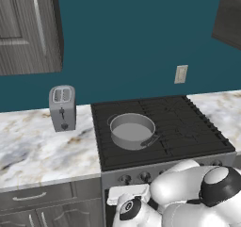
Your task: Turn off the front left burner of the stove.
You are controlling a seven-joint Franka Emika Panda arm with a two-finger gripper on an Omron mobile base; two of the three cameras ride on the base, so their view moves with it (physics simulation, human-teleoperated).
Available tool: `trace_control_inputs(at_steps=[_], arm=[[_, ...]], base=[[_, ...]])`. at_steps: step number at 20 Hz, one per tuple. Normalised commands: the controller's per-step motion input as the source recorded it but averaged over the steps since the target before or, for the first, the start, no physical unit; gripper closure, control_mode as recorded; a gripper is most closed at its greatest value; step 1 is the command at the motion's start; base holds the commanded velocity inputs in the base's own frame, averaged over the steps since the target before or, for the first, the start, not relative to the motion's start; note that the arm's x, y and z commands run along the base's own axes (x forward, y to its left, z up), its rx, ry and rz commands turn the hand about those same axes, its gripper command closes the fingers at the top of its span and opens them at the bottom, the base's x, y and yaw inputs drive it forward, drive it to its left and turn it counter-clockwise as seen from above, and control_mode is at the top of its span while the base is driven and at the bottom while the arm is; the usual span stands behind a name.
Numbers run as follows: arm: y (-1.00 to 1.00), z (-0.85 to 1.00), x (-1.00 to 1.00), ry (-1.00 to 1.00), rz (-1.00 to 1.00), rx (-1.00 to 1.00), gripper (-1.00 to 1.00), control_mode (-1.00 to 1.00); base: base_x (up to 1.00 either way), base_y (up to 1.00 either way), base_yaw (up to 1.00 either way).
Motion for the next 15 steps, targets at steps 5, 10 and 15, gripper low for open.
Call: trace_control_inputs(at_steps=[5, 10, 15], arm=[[-0.26, 0.57, 0.13, 0.16, 0.00, 0.41, 1.00, -1.00], [-0.20, 0.65, 0.01, 0.11, 0.00, 0.46, 1.00, -1.00], [-0.21, 0.62, 0.01, 0.06, 0.00, 0.49, 1.00, -1.00]], base=[[0.00, 0.00, 0.00], [0.00, 0.00, 0.00], [0.00, 0.00, 0.00]])
